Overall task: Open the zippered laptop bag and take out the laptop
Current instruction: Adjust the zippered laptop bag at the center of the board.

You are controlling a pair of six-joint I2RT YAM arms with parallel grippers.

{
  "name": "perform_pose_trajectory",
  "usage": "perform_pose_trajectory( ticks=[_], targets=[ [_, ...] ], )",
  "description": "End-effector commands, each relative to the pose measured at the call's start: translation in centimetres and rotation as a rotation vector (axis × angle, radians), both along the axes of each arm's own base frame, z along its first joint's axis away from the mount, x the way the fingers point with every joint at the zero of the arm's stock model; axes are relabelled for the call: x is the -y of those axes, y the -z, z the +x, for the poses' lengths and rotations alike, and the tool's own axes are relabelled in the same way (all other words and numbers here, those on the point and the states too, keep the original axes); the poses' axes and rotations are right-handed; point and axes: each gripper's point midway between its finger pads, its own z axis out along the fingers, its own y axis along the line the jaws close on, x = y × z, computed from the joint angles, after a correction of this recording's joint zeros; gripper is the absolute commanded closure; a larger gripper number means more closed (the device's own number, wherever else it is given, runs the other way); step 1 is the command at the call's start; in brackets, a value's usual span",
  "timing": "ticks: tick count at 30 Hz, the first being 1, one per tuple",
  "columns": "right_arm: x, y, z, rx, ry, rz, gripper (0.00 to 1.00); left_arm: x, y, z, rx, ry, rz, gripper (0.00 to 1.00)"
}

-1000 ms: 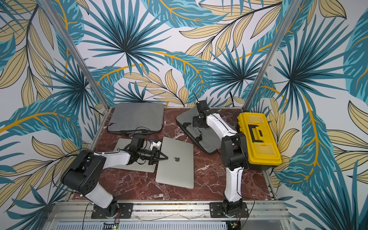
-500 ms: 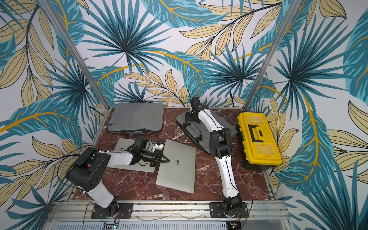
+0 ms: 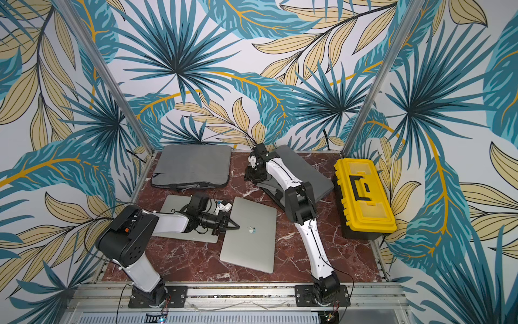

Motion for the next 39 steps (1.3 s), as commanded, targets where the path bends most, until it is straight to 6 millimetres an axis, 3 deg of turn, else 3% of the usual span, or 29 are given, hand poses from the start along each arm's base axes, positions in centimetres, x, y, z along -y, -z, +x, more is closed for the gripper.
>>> perform_pose_trajectory(
  ticks=[1, 4, 7, 10, 13, 19, 25, 32, 39],
  targets=[
    [-1.4, -0.4, -3.4, -0.080, -0.081, 0.017, 0.48, 0.9, -2.9, 0.5, 0.078, 0.063, -0.092, 1.00],
    [0.2, -2.1, -4.0, -0.052, -0.040, -0.052, 0.48, 0.9, -2.8, 0.4, 0.078, 0.064, -0.091, 1.00],
    [3.3, -5.2, -4.2, 0.025, 0.044, -0.165, 0.39, 0.9, -2.8, 0.4, 0.078, 0.065, -0.092, 1.00],
    [7.9, -8.1, -4.9, 0.072, 0.211, -0.288, 0.34, 0.9, -2.7, 0.3, 0.078, 0.067, -0.092, 1.00],
    [12.5, -9.0, -6.4, 0.083, 0.391, -0.318, 0.31, 0.9, -2.7, 0.3, 0.080, 0.069, -0.093, 1.00],
    [20.9, -6.9, -11.4, 0.070, 0.748, -0.242, 0.26, 0.8, -2.9, -0.1, 0.083, 0.077, -0.100, 1.00],
    [26.0, -3.4, -14.7, 0.041, 0.950, -0.240, 0.17, 0.7, -3.0, -0.3, 0.084, 0.075, -0.099, 1.00],
    [28.0, 0.6, -14.7, -0.024, 1.030, -0.229, 0.17, 0.7, -2.8, -0.2, 0.077, 0.069, -0.093, 1.00],
    [29.4, 2.7, -12.2, -0.028, 1.028, -0.210, 0.24, 0.8, -2.5, -0.1, 0.063, 0.071, -0.091, 1.00]
  ],
)
